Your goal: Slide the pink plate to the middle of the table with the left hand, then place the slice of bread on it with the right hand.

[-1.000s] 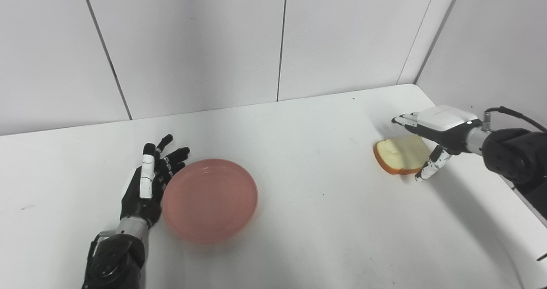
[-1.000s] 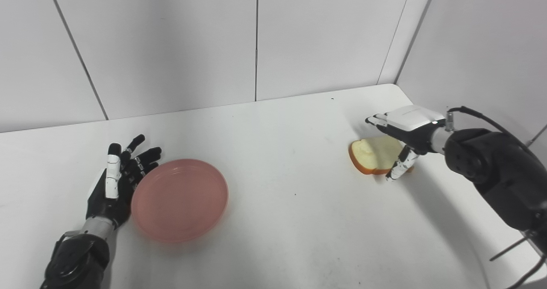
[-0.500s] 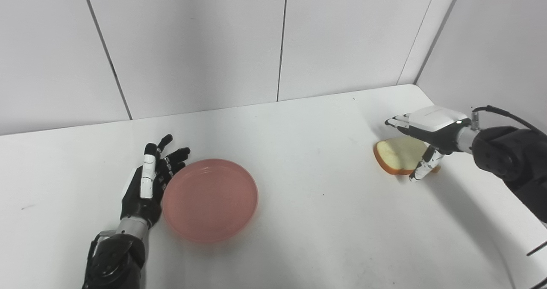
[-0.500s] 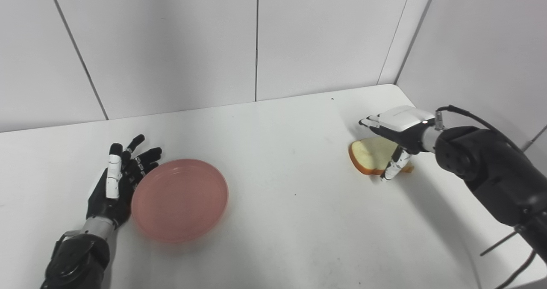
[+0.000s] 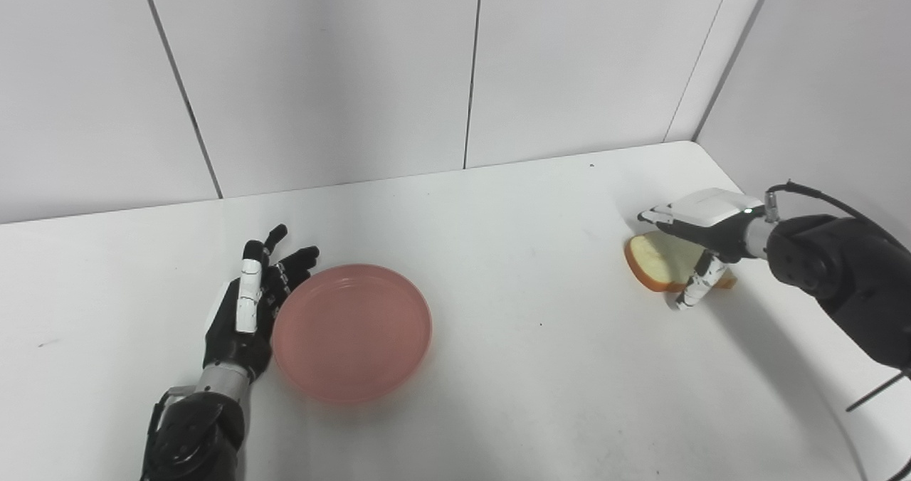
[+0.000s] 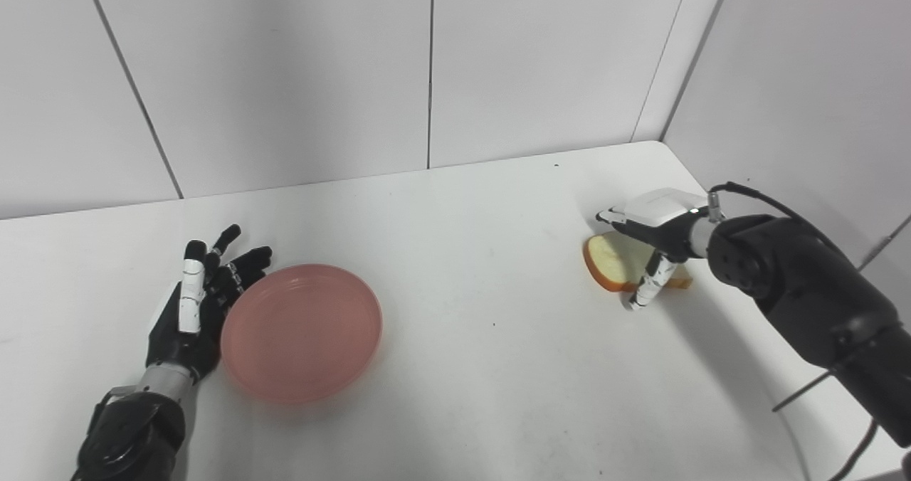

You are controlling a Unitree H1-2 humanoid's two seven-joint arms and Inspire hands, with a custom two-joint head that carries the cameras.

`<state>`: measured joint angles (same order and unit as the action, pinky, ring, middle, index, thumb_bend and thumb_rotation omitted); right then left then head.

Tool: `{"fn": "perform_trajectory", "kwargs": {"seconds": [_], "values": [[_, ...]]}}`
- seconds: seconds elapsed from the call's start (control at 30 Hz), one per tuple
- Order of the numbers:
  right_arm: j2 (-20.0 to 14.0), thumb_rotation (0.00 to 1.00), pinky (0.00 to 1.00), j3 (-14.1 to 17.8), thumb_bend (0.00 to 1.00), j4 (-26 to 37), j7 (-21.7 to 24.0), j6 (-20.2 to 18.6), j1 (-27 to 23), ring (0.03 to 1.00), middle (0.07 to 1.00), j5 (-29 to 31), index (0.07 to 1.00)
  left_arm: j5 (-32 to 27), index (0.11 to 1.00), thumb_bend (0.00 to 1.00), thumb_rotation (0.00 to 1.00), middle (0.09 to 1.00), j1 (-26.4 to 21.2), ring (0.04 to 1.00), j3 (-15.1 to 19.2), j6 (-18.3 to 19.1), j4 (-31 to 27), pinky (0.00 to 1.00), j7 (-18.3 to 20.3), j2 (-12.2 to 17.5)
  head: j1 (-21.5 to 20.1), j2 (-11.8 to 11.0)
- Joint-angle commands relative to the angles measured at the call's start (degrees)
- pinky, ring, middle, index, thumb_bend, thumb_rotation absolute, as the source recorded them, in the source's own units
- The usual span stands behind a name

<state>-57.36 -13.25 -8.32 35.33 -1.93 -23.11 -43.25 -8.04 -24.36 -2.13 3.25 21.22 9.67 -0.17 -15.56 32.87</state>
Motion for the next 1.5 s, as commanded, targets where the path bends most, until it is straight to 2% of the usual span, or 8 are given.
{"fn": "perform_trajectory", "kwargs": {"seconds": [0.0, 0.57, 0.73, 0.9, 1.1, 1.33, 1.47], "values": [[-1.24, 0.37, 1.0, 0.17, 1.0, -0.73, -1.08, 1.23, -3.18, 1.0, 1.0, -0.99, 1.0, 0.37, 0.923, 0.8, 0.99, 0.755, 1.87, 0.828, 0.01, 3.47, 1.34, 0.9, -0.3, 0.16, 0.18, -0.03], [-0.78, 0.35, 1.0, -1.55, 1.0, -3.23, -1.02, 1.92, -4.67, 1.0, 1.0, -2.34, 1.0, 0.9, 0.915, 0.84, 0.98, 0.75, 2.06, 0.821, -0.41, 3.18, 1.89, 0.88, -0.27, 0.11, 0.58, -0.07], [-0.82, 0.36, 1.0, -1.83, 1.0, -3.13, 0.51, 0.53, -4.57, 1.0, 1.0, -2.32, 1.0, 0.91, 0.922, 0.83, 0.98, 0.751, 2.21, 0.829, -0.45, 3.1, 2.06, 0.89, -0.22, 0.08, 0.58, -0.07], [-0.85, 0.29, 1.0, -1.52, 1.0, -2.36, 1.35, -0.98, -3.41, 1.0, 1.0, -3.24, 0.985, 0.75, 0.923, 0.84, 0.98, 0.747, 2.41, 0.829, -0.53, 2.81, 2.02, 0.89, 0.18, 0.15, 0.4, -0.23], [-1.11, 0.33, 1.0, -1.21, 1.0, -3.87, 0.93, 0.05, -3.11, 0.999, 1.0, -3.08, 0.979, 0.35, 0.924, 0.85, 0.97, 0.749, 2.37, 0.832, -0.42, 2.46, 2.68, 0.9, 0.65, 0.04, 0.4, -0.23], [0.13, 0.31, 1.0, -1.05, 1.0, -5.24, 2.53, -3.34, -3.72, 0.978, 0.993, -3.48, 0.988, 0.27, 0.923, 0.87, 0.97, 0.754, 2.43, 0.834, -0.46, 2.54, 2.88, 0.9, 1.02, 0.06, 1.1, -0.39], [0.83, 0.24, 0.97, -0.95, 1.0, -5.29, 1.56, -4.24, -3.07, 0.95, 0.976, -3.29, 0.985, -0.08, 0.921, 0.87, 0.96, 0.75, 2.55, 0.837, -0.21, 2.78, 3.09, 0.92, 0.99, -0.16, 1.54, -0.44]]}}
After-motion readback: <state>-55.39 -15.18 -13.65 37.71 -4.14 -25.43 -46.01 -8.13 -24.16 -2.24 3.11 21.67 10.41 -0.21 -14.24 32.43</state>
